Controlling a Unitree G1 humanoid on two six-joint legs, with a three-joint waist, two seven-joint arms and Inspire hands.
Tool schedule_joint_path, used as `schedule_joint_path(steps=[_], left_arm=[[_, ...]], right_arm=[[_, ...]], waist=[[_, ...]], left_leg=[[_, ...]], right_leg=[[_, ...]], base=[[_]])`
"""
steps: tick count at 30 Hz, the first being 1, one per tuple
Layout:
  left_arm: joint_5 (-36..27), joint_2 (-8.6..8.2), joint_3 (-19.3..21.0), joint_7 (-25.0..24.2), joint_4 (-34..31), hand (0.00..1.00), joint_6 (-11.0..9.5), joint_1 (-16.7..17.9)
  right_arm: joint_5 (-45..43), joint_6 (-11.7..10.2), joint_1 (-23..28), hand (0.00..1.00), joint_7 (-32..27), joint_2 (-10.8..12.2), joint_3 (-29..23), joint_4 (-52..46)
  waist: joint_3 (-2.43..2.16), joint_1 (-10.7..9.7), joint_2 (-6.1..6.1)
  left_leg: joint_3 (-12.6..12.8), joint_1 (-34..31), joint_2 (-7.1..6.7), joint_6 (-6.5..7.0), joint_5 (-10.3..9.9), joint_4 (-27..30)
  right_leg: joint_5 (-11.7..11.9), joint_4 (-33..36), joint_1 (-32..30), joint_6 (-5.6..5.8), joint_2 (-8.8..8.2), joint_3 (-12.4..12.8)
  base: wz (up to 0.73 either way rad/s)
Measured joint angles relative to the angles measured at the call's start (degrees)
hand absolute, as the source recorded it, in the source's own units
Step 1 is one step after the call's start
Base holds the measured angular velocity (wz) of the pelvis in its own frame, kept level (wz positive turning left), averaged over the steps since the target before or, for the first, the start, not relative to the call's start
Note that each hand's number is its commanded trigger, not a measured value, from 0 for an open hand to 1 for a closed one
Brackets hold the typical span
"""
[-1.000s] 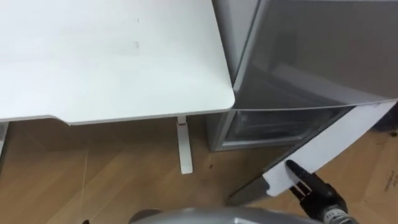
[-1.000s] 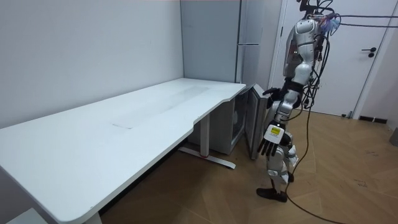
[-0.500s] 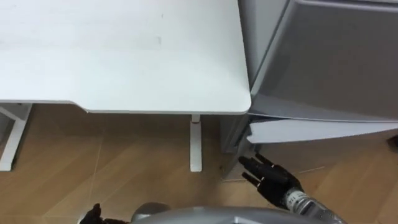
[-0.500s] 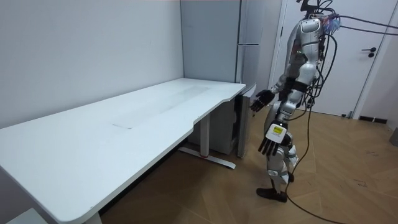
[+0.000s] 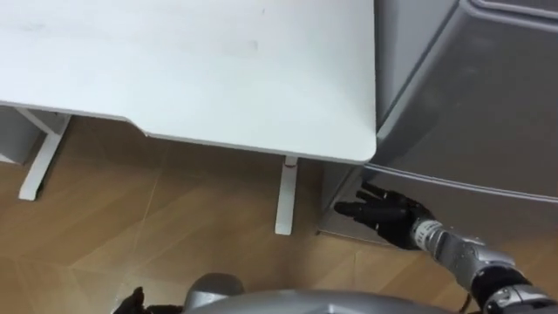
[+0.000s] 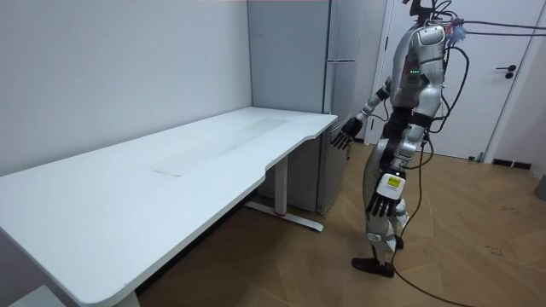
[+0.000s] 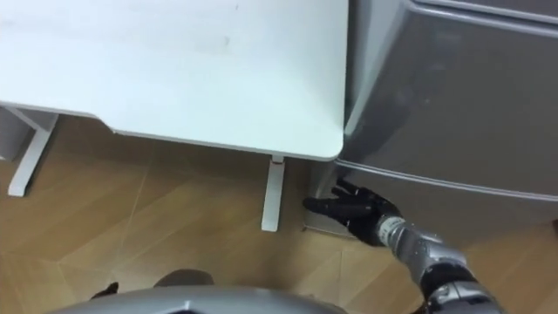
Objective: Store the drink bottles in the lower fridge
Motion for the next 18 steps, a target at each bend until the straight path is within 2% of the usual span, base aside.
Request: schedule_joint_path(steps=[3,6,12,14,16,18], left_arm=[[0.10,0.26,-0.17,-1.02,0.62,0.00,0.95,-0.14],[0.10,0.34,-1.12,-1.15,1.27,0.00,2.08,0.37],[0.64,0.47,-2.23,-2.08,1.31,0.00,2.20,0.21],[0.69,0.52,-2.30,-2.34,1.42,0.00,2.20,-0.39],[0.80,0.62,-2.35,-2.94,1.47,0.00,2.22,-0.52],[0.87,0.86,-2.37,-3.33,1.43,0.00,2.25,-0.63]], right_arm=[[-5.39,0.74,-1.18,0.00,0.42,-1.23,0.62,0.00],[-9.09,0.78,-1.88,0.00,1.17,-1.51,1.30,0.00],[-11.19,0.86,-2.16,0.00,2.93,-1.81,1.41,0.20],[-11.22,0.13,-2.20,0.00,3.71,-1.63,1.30,0.19],[-11.03,-2.61,-2.89,0.00,5.44,-1.01,1.24,0.01],[-10.97,-4.12,-3.18,0.00,6.15,-0.39,1.25,0.04]], waist=[[-0.05,1.23,-0.45],[-0.06,1.31,-0.94],[0.02,1.85,-0.97],[0.02,1.63,-0.98],[-0.08,1.15,-1.01],[-0.12,0.74,-0.96]], left_leg=[[-1.10,-0.62,-0.45,0.31,0.20,0.01],[-1.87,-0.83,-0.75,0.41,0.30,0.25],[-2.27,-0.60,-0.88,0.47,0.33,0.63],[-2.44,-0.66,-0.94,0.46,0.33,0.49],[-2.59,-0.63,-1.15,0.47,0.33,0.38],[-3.12,-0.62,-1.45,0.48,0.32,0.54]], right_leg=[[-0.11,0.21,-0.26,-0.11,-0.21,-0.60],[-0.28,0.67,-0.10,-0.01,-0.44,-1.00],[-0.32,0.69,0.50,0.04,-0.50,-1.19],[-0.36,0.56,0.47,0.10,-0.49,-1.34],[-0.51,0.46,0.58,0.22,-0.59,-1.38],[-0.53,-0.09,1.22,0.28,-0.64,-1.99]], base=[[0.14],[0.11],[0.05],[0.04],[0.04],[0.18]])
